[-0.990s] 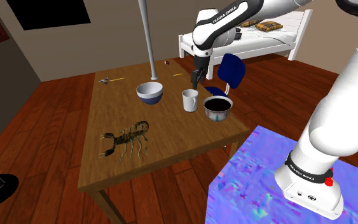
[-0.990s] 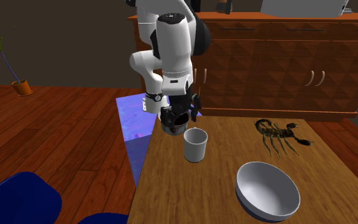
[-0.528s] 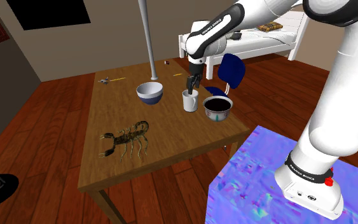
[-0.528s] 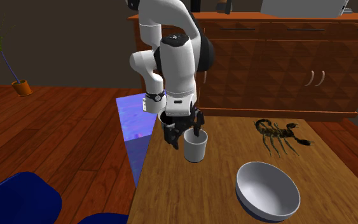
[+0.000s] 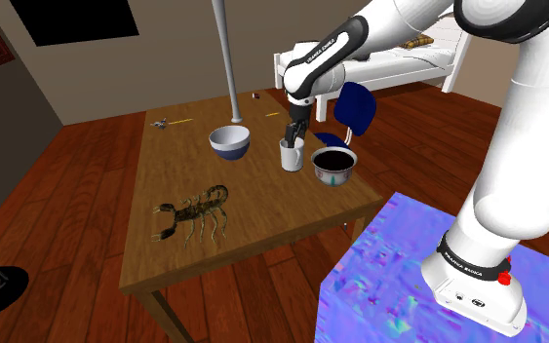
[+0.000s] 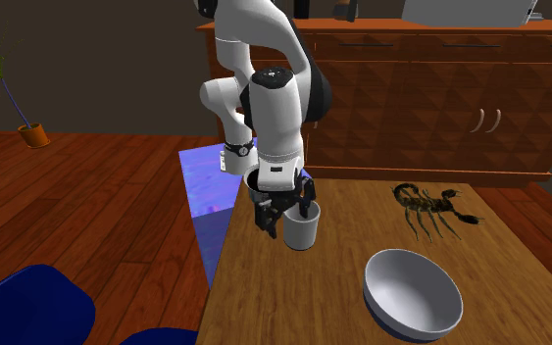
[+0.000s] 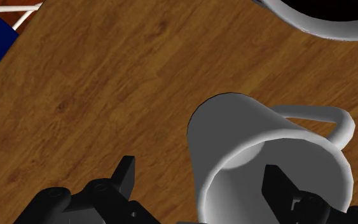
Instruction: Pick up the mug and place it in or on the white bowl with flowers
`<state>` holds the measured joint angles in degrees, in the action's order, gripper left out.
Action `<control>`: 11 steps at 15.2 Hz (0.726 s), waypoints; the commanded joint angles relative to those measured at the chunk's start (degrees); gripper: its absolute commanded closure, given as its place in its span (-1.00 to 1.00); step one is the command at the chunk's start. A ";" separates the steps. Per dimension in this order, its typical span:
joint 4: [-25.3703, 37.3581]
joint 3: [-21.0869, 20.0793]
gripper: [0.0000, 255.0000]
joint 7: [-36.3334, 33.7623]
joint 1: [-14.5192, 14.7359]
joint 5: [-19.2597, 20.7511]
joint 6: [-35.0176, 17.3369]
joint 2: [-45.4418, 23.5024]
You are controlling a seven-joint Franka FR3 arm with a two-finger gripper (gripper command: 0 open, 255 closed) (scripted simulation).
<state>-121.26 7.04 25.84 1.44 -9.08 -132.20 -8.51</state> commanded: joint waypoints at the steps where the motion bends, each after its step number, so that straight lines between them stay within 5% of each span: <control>1: -0.02 0.00 -1.00 0.01 0.00 0.00 -0.03 0.01; 3: -0.01 0.00 -1.00 0.00 0.00 0.00 -0.01 0.00; 4: -0.01 0.00 1.00 0.00 0.00 0.00 -0.01 0.00; 11: -0.02 0.00 1.00 0.00 0.00 0.00 -0.01 0.01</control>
<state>-121.28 7.05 25.84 1.44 -9.08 -132.21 -8.51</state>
